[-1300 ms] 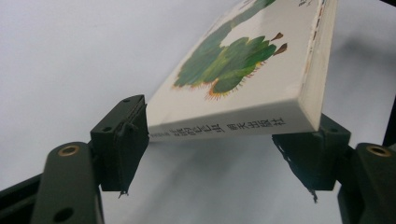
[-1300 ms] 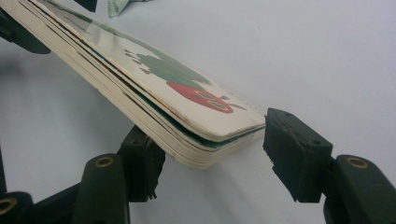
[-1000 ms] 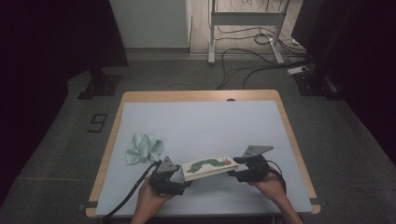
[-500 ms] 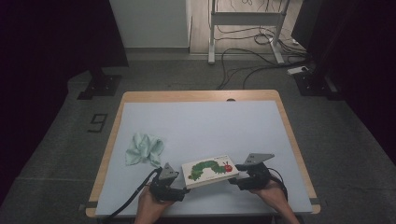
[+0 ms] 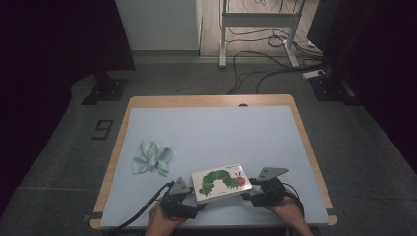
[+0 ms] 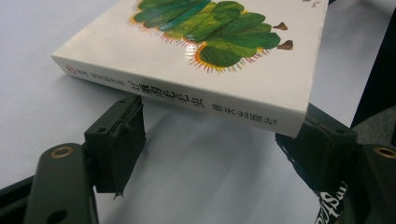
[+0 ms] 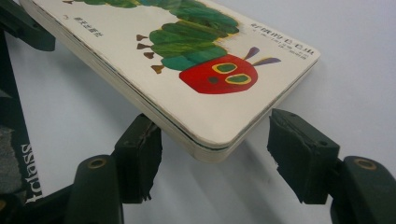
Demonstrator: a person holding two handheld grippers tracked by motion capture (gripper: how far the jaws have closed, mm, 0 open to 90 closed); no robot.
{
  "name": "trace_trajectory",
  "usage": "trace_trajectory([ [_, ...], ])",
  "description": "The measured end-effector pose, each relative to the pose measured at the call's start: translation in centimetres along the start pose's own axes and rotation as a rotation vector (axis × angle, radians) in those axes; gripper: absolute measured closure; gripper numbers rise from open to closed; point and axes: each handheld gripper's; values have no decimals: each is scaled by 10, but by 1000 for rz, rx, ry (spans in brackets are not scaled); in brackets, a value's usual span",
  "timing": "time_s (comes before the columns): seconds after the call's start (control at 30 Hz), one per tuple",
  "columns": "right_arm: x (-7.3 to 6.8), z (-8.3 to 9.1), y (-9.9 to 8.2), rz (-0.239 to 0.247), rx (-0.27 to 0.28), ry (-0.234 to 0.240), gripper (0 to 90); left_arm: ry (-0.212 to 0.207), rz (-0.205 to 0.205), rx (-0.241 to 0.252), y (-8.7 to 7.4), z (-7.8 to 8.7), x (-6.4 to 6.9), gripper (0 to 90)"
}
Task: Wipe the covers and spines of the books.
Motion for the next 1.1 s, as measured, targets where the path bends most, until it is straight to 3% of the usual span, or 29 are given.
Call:
trace_trajectory([
  [0.1,-1,0,-2,-2,9,17,344,30,-4,0,-1,1,0,283],
  [0.33,-6,-8,-1,8,11,33,338,97,1,-50,2,-1,-11,318],
  [0.5,-9,-14,-1,20,-14,16,330,68,-16,-60,1,-3,-11,333],
  [0.57,-10,-16,-2,21,-25,13,321,72,-23,-63,1,-3,-11,320],
  [0.73,-7,-18,-5,-6,7,46,305,105,-51,-69,0,-4,-9,310],
  [0.8,-7,-18,-5,3,0,38,307,91,-46,-66,-1,-4,-10,283],
  [0.93,-13,-20,-4,29,-10,-6,315,105,-56,-68,-2,-3,-11,282],
  [1.1,-17,-22,-4,47,-8,-44,359,105,-78,-60,-3,-3,-12,336],
])
Point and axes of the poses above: each handheld gripper's, and its own axes: z roughly backward along the jaws, y roughly out of its top, x roughly to its right, and after that the axes turned 15 degrees about -x, right-handed
